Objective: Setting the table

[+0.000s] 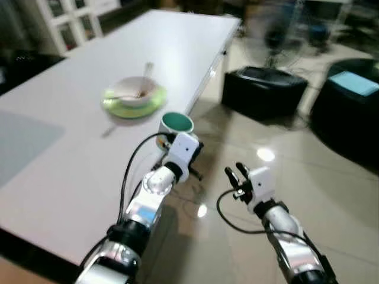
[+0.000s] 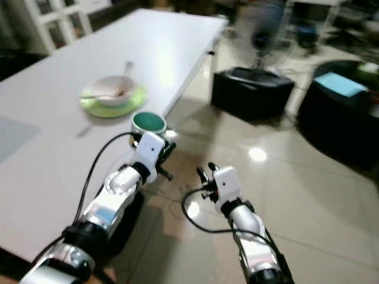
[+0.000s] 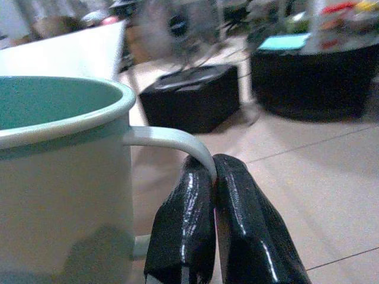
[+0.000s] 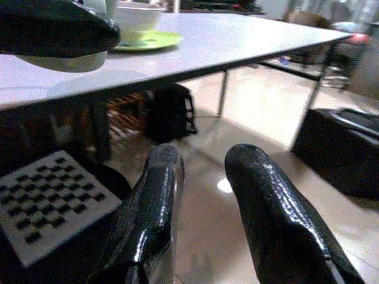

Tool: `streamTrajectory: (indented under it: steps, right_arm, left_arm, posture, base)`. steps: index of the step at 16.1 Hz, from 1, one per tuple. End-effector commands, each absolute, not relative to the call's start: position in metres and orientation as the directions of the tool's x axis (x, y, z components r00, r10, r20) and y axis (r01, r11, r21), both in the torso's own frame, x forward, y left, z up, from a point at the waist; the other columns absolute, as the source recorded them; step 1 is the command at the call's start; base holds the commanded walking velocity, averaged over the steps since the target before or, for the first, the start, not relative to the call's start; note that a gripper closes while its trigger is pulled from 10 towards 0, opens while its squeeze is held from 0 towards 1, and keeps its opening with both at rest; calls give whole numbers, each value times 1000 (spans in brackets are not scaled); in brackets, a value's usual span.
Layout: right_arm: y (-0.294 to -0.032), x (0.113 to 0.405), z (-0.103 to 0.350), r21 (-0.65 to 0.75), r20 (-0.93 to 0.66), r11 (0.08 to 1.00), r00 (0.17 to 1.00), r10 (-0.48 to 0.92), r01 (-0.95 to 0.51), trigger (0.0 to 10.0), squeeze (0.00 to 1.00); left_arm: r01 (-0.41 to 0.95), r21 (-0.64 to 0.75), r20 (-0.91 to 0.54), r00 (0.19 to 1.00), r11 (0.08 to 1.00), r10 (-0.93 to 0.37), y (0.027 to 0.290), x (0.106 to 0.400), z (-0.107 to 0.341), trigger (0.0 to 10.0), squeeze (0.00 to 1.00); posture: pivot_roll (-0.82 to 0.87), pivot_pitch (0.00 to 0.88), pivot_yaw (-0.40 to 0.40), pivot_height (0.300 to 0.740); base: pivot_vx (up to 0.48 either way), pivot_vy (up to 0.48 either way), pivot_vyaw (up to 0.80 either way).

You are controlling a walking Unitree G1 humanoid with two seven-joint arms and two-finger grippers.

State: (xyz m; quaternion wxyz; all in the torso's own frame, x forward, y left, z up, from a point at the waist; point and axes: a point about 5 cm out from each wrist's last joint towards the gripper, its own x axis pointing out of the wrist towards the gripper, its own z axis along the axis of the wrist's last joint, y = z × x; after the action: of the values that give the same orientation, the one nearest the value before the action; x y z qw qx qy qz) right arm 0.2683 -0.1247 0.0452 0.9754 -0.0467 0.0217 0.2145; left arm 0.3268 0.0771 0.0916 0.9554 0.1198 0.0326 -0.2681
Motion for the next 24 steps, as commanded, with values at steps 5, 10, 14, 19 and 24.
streamTrajectory:
  steps: [5,10,14,19,24]
  right_arm:
    - [-113,272,51,-74,-41,895,898,437,-439,10000,0]
    - [-110,272,49,-60,-45,900,902,430,-432,10000,0]
    - [-108,270,47,-44,-43,905,906,421,-422,10000,0]
    - [-107,268,47,-36,-39,913,914,404,-405,10000,0]
    - [-107,266,44,-31,-42,917,917,397,-399,10000,0]
  left_arm:
    - [550,222,-109,834,805,-540,77,325,96,10000,0]
    - [556,244,-137,831,795,-539,82,323,92,10000,0]
    - [570,256,-140,821,781,-553,81,323,94,10000,0]
    - [581,260,-141,813,771,-565,78,325,98,10000,0]
    - [583,260,-149,812,770,-565,78,325,97,10000,0]
  posture:
    - [-38,0,44,740]
    - [-33,0,61,740]
    - [-44,0,81,740]
    - [-56,0,97,740]
    - [-57,0,104,740]
  base:
    - [406,-251,0]
    - [407,-248,0]
    - [425,0,0]
    - [426,0,0]
    - [480,0,0]
